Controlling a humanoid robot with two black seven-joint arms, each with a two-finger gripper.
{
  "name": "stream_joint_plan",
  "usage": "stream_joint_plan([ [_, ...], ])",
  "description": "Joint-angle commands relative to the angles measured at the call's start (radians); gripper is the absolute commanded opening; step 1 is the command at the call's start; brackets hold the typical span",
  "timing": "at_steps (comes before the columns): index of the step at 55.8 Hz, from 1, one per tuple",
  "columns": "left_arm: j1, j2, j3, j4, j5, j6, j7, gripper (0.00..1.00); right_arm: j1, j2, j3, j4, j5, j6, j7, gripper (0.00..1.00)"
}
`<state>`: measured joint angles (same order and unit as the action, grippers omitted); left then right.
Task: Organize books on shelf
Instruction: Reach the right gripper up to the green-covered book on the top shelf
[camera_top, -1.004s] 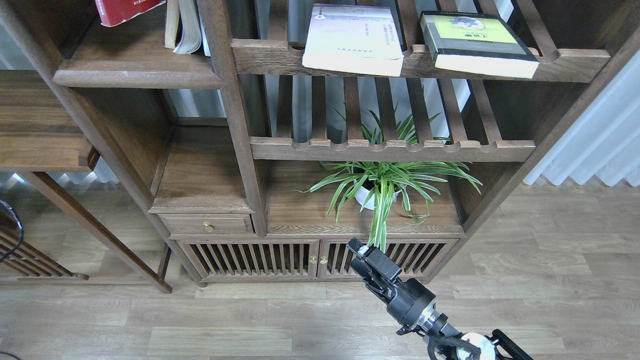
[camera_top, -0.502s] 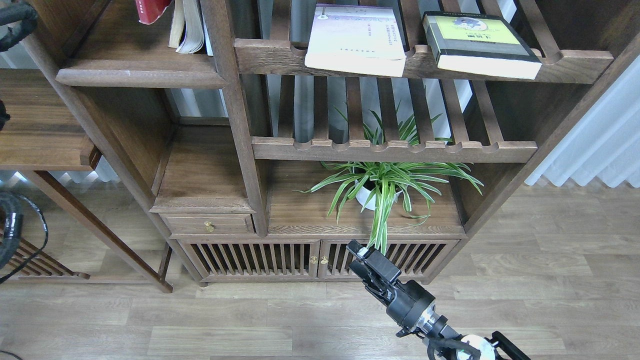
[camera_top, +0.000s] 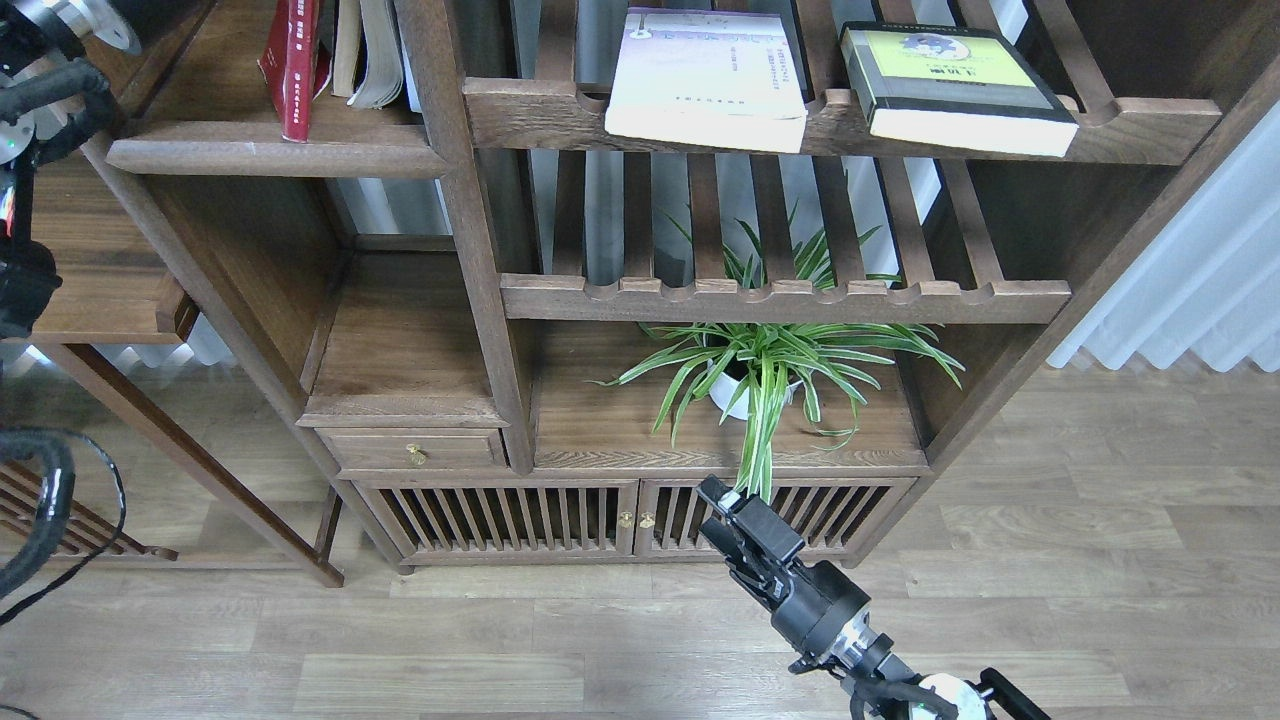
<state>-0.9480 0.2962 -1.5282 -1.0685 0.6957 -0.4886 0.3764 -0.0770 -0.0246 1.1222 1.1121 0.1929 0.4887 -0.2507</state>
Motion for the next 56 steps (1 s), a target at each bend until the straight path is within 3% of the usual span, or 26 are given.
stream_joint_plan([
  [1,0.118,0.003,-0.062,-0.126,-0.054,0.0,0.076,1.0,-0.018,-0.002,0.001,0.1,0.003,0.0,0.042,1.0],
  [9,0.25,0.004,-0.081,-0.247,-0.194,0.0,0.112,1.0,-0.02,0.008,-0.012,0.192,0.011,0.0,0.07,1.0],
  [16,0.353,0.003,-0.105,-0.307,-0.231,0.0,0.112,1.0,-0.017,0.011,-0.015,0.27,0.011,0.0,0.07,1.0],
  [24,0.48,-0.003,-0.107,-0.311,-0.33,0.0,0.112,1.0,-0.007,0.025,-0.013,0.351,0.013,0.0,0.073,1.0],
  [39,0.712,-0.005,-0.147,-0.301,-0.37,0.0,0.112,1.0,0.04,0.025,0.056,0.383,0.011,0.0,0.073,0.86],
  [56,0.764,-0.008,-0.156,-0.295,-0.384,0.0,0.112,1.0,0.178,0.006,0.278,0.362,0.01,0.0,0.073,0.94],
])
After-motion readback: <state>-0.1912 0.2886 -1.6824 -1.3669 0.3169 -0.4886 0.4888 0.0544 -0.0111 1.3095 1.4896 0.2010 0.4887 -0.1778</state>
